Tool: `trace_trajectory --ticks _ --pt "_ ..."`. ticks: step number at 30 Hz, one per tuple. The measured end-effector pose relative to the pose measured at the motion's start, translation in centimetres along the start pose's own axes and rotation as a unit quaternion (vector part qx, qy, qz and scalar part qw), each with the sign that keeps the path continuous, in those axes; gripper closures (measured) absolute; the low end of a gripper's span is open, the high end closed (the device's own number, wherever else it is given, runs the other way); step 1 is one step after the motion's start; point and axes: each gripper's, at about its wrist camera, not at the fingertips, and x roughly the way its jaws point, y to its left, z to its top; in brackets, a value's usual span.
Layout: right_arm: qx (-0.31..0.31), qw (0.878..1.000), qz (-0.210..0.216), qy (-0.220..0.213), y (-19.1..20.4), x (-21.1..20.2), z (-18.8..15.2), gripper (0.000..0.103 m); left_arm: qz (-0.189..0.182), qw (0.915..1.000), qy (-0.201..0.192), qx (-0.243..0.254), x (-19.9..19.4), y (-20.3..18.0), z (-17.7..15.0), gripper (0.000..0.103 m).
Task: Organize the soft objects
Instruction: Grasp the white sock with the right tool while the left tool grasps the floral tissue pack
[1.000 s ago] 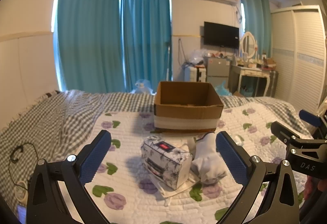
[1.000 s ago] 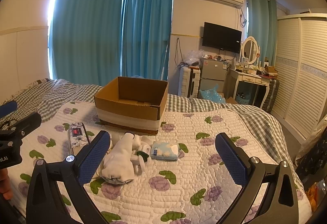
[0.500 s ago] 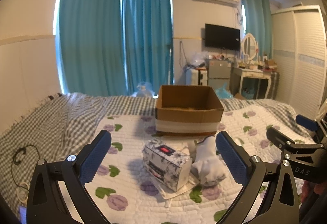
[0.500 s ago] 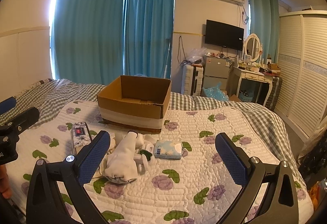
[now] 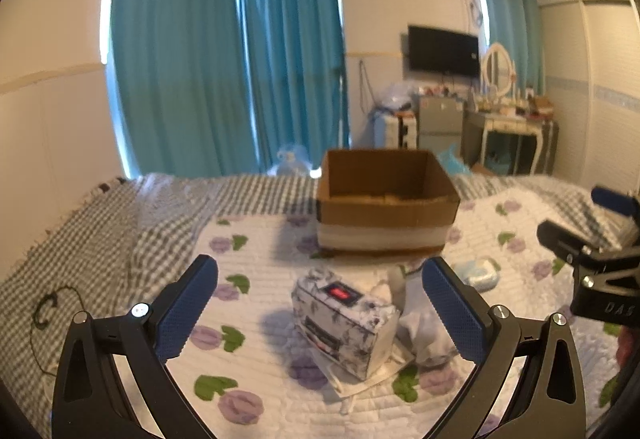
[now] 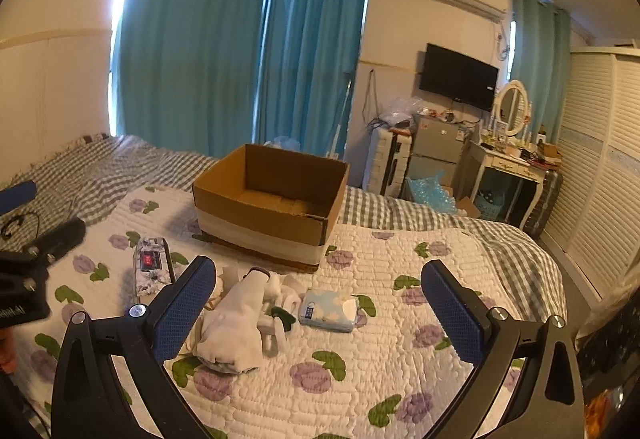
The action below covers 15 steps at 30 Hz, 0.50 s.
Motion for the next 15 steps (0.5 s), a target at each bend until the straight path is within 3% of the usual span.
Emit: trace_trajectory --ticks 5,11,15 --pt "-0.011 0.999 0.026 0.041 1.1 3.4 -0.9 0.001 0.008 0.9983 0.056 0.012 3.4 -0.6 -2.4 0.000" --pt "-0.006 0.986 0.095 0.136 3.5 9.0 -5.8 0.025 0.025 0.9957 0.085 0.028 5.4 0.1 -4.5 0.000" --pt "-0.010 0.977 0.130 0.171 5.2 11.7 -7.6 0.030 0.022 0.9955 0.088 0.029 5.7 0.4 -4.7 0.000"
